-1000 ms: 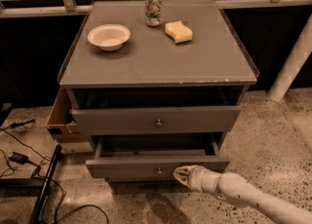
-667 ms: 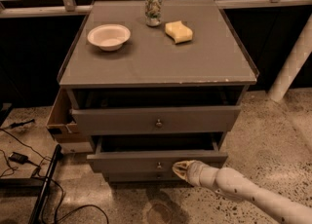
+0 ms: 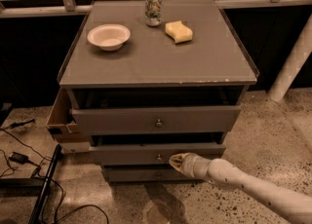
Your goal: Close middle drawer
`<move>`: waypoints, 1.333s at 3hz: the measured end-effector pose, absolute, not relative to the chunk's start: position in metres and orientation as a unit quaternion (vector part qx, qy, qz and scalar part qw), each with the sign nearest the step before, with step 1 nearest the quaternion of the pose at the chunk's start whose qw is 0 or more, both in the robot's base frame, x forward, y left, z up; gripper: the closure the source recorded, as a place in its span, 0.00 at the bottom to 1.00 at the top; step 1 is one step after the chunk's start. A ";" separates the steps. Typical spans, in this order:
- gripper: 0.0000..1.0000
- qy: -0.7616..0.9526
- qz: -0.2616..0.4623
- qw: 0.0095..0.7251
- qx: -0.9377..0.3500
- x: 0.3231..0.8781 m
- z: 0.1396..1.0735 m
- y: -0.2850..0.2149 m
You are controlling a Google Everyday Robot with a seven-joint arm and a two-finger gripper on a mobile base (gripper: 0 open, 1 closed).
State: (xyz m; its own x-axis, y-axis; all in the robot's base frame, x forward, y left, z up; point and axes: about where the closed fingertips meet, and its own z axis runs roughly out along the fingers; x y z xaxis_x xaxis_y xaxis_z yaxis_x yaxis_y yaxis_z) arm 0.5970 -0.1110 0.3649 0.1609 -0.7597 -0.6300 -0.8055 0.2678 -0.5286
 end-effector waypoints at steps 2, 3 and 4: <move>1.00 0.642 0.011 0.451 -0.620 0.615 0.360 -0.106; 1.00 0.637 0.022 0.428 -0.641 0.604 0.361 -0.104; 1.00 0.638 0.065 0.374 -0.670 0.566 0.363 -0.109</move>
Offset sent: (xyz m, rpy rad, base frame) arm 0.0246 0.0015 -0.0060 -0.0814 -0.0138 0.0219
